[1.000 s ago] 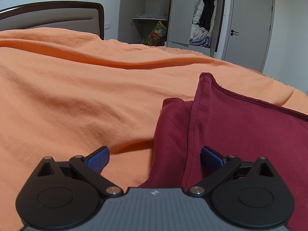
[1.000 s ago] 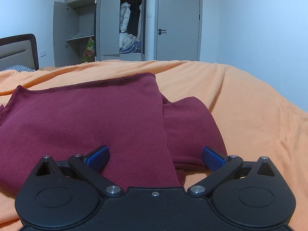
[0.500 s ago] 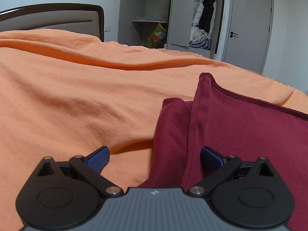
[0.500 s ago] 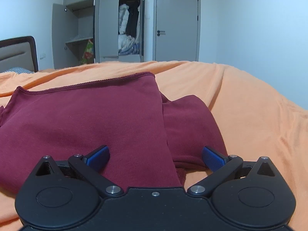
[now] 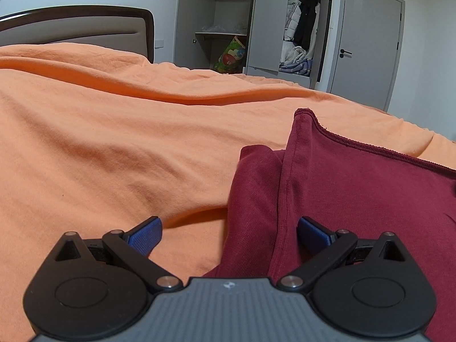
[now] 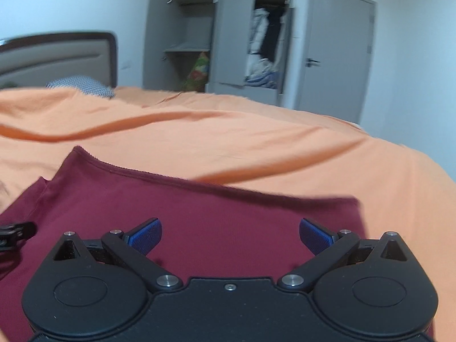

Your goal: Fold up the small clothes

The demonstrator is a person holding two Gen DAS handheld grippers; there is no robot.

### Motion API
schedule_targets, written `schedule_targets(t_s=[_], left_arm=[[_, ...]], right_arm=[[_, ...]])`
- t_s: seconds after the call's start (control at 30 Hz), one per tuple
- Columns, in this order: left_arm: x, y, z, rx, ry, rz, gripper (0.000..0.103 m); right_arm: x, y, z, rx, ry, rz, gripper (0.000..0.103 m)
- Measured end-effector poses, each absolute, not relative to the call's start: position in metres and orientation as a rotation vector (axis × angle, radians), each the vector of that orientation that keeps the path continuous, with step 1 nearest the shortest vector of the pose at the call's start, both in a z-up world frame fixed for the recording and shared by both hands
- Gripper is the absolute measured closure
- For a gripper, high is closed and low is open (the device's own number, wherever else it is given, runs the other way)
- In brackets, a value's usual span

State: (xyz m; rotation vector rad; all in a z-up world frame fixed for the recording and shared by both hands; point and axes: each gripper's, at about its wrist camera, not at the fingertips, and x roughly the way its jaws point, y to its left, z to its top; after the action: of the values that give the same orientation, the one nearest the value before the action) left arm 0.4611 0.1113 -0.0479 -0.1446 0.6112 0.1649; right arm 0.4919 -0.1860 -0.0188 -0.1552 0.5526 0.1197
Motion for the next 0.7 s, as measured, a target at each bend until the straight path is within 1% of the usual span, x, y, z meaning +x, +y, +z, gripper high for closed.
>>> schedule_targets(t_s=[0.13,0.3,0.7], left_arm=[[0.461,0.111,-0.048,-0.145,0.611,0.165,0.001],[0.461,0.112,-0.048,-0.142,0.606,0.165,0.001],[0.46,0.111,-0.049,-0.136,0.6,0.166,0.001]], right_arm=[[0.539,-0.164,-0.03,-0.206,0.665,0.057,0.001],[0.559,-0.154,-0.05,-0.219,0.704,0.061,0.001],[0.558,-0.165,-0.065,-0.187,0.686,0.075,0.0]])
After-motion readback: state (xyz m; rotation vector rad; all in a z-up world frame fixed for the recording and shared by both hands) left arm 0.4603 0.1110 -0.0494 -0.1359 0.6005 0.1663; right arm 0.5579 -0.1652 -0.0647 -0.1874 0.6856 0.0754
